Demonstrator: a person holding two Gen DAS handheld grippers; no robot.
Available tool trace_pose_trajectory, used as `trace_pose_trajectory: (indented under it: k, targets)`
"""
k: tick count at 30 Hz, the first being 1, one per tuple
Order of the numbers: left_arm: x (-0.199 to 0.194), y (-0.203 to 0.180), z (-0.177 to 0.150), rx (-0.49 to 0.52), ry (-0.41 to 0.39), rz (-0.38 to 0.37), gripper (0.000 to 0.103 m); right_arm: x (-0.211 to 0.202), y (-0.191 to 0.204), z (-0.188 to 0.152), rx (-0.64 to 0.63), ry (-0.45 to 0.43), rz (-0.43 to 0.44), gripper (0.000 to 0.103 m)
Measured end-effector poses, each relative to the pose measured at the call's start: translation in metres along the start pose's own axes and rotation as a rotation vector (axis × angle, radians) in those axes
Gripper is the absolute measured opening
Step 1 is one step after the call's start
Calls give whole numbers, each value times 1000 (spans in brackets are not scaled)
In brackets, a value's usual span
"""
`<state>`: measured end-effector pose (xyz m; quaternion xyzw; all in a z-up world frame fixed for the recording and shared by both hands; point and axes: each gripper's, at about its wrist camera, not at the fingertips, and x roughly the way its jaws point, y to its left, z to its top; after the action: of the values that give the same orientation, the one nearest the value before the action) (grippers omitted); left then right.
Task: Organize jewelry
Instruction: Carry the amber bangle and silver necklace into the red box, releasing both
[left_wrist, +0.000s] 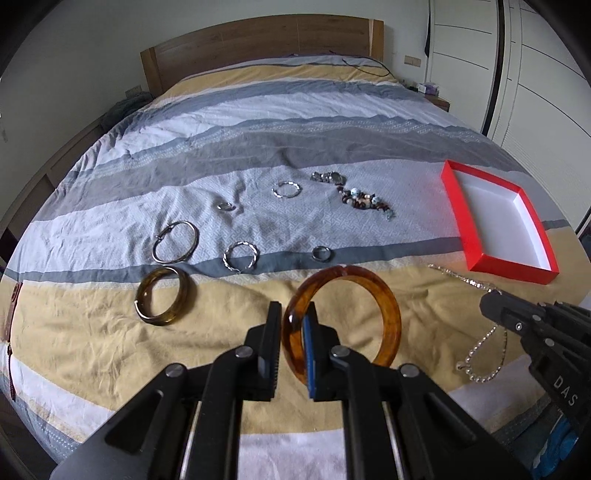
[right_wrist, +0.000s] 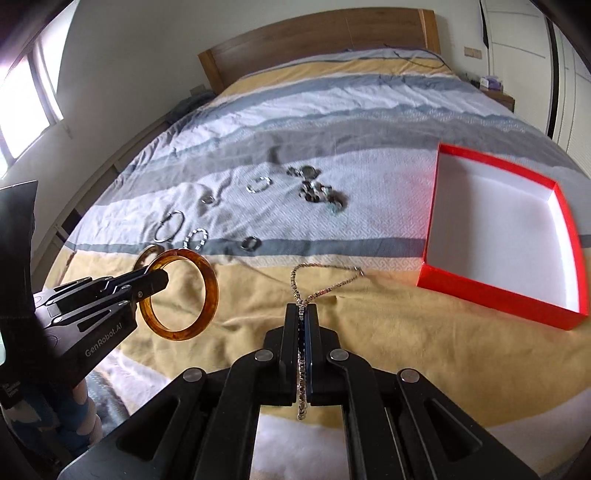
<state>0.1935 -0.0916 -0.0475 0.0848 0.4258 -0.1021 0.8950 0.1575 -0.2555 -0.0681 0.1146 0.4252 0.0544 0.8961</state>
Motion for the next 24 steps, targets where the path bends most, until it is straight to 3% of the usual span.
trace_pose_trajectory:
  k: [13,24]
  targets:
    - [-115,7,-29,-28,-171,14,10,-104,42,-17,-66,-143,6,3]
    - [-146,-2,-44,-29,-220,-6,10,-162,43,-32,-65,-230,-32,3]
